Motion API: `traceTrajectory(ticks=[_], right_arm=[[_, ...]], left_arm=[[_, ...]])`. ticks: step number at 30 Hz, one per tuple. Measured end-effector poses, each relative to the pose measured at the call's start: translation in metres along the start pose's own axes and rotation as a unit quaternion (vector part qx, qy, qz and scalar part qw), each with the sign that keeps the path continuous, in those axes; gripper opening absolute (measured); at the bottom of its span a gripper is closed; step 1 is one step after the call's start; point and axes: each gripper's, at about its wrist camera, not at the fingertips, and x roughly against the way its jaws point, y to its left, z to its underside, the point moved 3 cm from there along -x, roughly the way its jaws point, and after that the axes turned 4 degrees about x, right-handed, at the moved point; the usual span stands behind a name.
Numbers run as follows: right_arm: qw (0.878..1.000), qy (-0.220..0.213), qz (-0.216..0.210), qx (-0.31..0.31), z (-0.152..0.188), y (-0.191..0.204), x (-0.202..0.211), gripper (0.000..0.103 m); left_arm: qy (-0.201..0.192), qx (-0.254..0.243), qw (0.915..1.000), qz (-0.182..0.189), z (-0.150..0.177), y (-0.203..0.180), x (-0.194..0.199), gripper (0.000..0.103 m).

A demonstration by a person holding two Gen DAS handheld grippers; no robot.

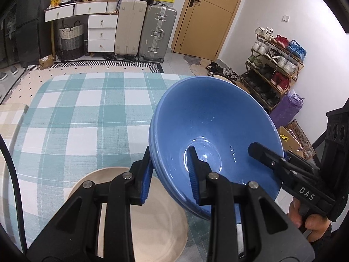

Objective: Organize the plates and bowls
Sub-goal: 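Carry the bowl stack over the cream plates with both tools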

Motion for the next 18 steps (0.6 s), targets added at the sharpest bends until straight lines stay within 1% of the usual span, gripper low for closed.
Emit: traceTrajectory(ticks=[8, 18], right_arm=[[1.000, -0.001, -0.014, 0.023, -0.003, 0.033, 0.009, 0.039], [0.998, 0.010, -0.041, 0.040, 0.001, 0.072, 0.004, 0.039]], left_arm=[[-0.014, 0.001, 0.9998, -0.017, 0.006, 0.013, 0.043, 0.026], [-0.023, 0.012, 0.9985, -0.048, 0.019, 0.040, 0.086, 0.026]])
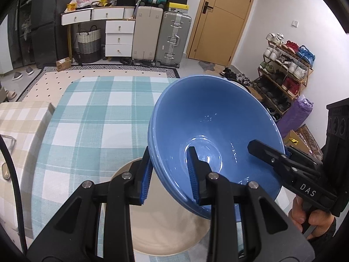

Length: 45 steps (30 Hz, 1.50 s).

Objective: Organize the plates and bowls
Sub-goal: 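Carry the bowl stack over the cream plates with both tools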

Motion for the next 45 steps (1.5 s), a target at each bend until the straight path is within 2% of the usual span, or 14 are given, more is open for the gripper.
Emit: traceTrajectory(ticks=[7, 22, 39, 45], right_arm=[[1.000, 0.015, -0.020, 0.009, 0.009, 0.021, -0.020, 0.039], [0.998, 0.053, -0.041, 0.022, 0.030, 0.041, -0.062, 0.040], [0.996, 0.079, -0.038, 0.019, 0.044, 0.041, -0.081, 0.040], [0.997, 0.072, -0.035, 0.023, 0.041, 0.039, -0.083, 0.040]], left_arm=[[-0.002, 0.012, 0.9997, -0.023, 0.014, 0.026, 0.016, 0.026], [0.020, 0.047, 0.9977, -0.044, 0.040, 0.073, -0.008, 0.026], [0.043, 0.065, 0.9958, -0.048, 0.056, 0.091, -0.044, 0.026], [0.047, 0.061, 0.9957, -0.051, 0.054, 0.093, -0.056, 0.026]])
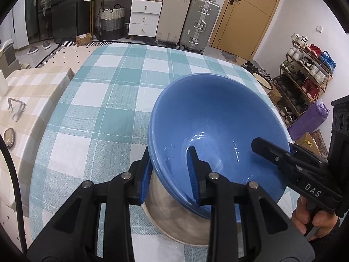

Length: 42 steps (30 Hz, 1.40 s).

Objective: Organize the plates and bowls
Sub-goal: 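Carry the bowl stack over the cream plates with both tools, then lower the bowl stack onto the cream plates and open both tools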

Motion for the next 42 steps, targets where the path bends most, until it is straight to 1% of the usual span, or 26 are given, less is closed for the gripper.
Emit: traceTrajectory(ticks=[3, 8, 11, 12, 14, 15, 17, 18, 19, 20, 21, 22, 23, 24, 26, 27, 29, 32, 39, 42], right_arm=[[1.000, -0.004, 0.002, -0.003, -0.001, -0.002, -0.001, 0.040], [1.000, -0.010, 0.015, 0.004, -0.003, -0.002, -0.003, 0.040], [1.000, -0.014, 0.014, 0.007, -0.002, -0.002, -0.002, 0.040], [1.000, -0.015, 0.014, 0.008, -0.001, -0.003, -0.002, 0.041], [1.000, -0.015, 0.012, 0.012, 0.000, -0.004, -0.001, 0.042], [1.000, -0.017, 0.014, 0.017, 0.000, -0.004, 0.000, 0.045], [0.999, -0.022, 0.021, 0.026, -0.001, -0.005, 0.002, 0.051], [0.999, -0.025, 0.024, 0.030, -0.001, -0.005, 0.003, 0.053], [0.999, -0.029, 0.027, 0.032, -0.001, -0.006, 0.005, 0.055], [0.999, -0.033, 0.028, 0.033, -0.001, -0.007, 0.008, 0.063], [0.998, -0.036, 0.024, 0.036, -0.001, -0.007, 0.010, 0.077], [0.998, -0.041, 0.016, 0.039, 0.000, -0.008, 0.012, 0.084], [0.998, -0.049, 0.009, 0.042, 0.000, -0.009, 0.016, 0.091], [0.997, -0.054, 0.006, 0.046, 0.000, -0.010, 0.020, 0.095], [0.996, -0.069, 0.009, 0.060, 0.000, -0.012, 0.028, 0.100], [0.995, -0.077, 0.009, 0.066, 0.000, -0.012, 0.032, 0.102], [0.992, -0.097, 0.006, 0.082, 0.003, -0.015, 0.039, 0.102], [0.988, -0.113, 0.003, 0.103, 0.009, -0.018, 0.046, 0.102], [0.981, -0.142, -0.008, 0.135, 0.033, -0.024, 0.056, 0.102], [0.978, -0.148, -0.015, 0.144, 0.046, -0.025, 0.056, 0.102]], left_arm=[[-0.001, 0.000, 1.0000, 0.001, -0.001, -0.001, -0.004, 0.026], [-0.008, -0.010, 0.9999, -0.009, -0.004, -0.005, -0.010, 0.028], [-0.009, -0.011, 0.9999, -0.008, -0.004, -0.005, -0.011, 0.029], [-0.010, -0.016, 0.9998, -0.007, -0.005, -0.006, -0.012, 0.029], [-0.013, -0.029, 0.9995, -0.007, -0.005, -0.008, -0.012, 0.035], [-0.018, -0.033, 0.9993, -0.009, -0.004, -0.009, -0.011, 0.037], [-0.027, -0.043, 0.9985, -0.021, -0.004, -0.010, -0.008, 0.047], [-0.035, -0.047, 0.9980, -0.022, -0.005, -0.010, -0.006, 0.050], [-0.043, -0.053, 0.9974, -0.020, -0.005, -0.009, -0.003, 0.057], [-0.053, -0.059, 0.9968, -0.014, -0.005, -0.009, 0.001, 0.065], [-0.064, -0.062, 0.9960, -0.008, -0.005, -0.008, 0.006, 0.070], [-0.077, -0.066, 0.9949, -0.005, -0.006, -0.006, 0.011, 0.081], [-0.087, -0.068, 0.9938, -0.003, -0.005, -0.004, 0.016, 0.086], [-0.099, -0.071, 0.9926, -0.002, -0.005, -0.002, 0.021, 0.087], [-0.117, -0.073, 0.9904, 0.001, -0.006, 0.002, 0.030, 0.102], [-0.129, -0.072, 0.9891, 0.007, -0.005, 0.005, 0.034, 0.102], [-0.140, -0.069, 0.9876, 0.019, -0.004, 0.011, 0.042, 0.102], [-0.155, -0.064, 0.9853, 0.033, 0.002, 0.019, 0.052, 0.102], [-0.179, -0.073, 0.9807, 0.029, 0.028, 0.036, 0.061, 0.102], [-0.188, -0.082, 0.9785, 0.019, 0.041, 0.039, 0.061, 0.102]])
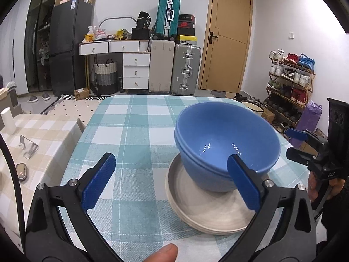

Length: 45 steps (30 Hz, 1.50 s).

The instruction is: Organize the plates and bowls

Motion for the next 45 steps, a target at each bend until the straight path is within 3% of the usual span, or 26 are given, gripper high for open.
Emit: traceTrajectory(ticks=[5, 19, 26, 45], right_arm=[[1.000, 0.000, -0.011, 0.008, 0.016, 0.004, 0.002, 0.103], [0.999, -0.029, -0.018, 0.014, 0.035, 0.015, 0.017, 0.103], [0.999, -0.038, -0.023, 0.022, 0.036, 0.018, 0.021, 0.103], [0.999, -0.026, -0.030, 0.025, 0.037, 0.020, 0.019, 0.103]], left_arm=[[-0.010, 0.012, 0.9997, 0.017, 0.019, 0.008, 0.003, 0.102], [-0.025, -0.044, 0.9978, 0.043, 0.052, -0.006, 0.000, 0.102], [-0.042, -0.030, 0.9969, 0.059, 0.051, -0.004, 0.008, 0.102], [-0.033, -0.028, 0.9969, 0.066, 0.050, -0.002, 0.005, 0.102]])
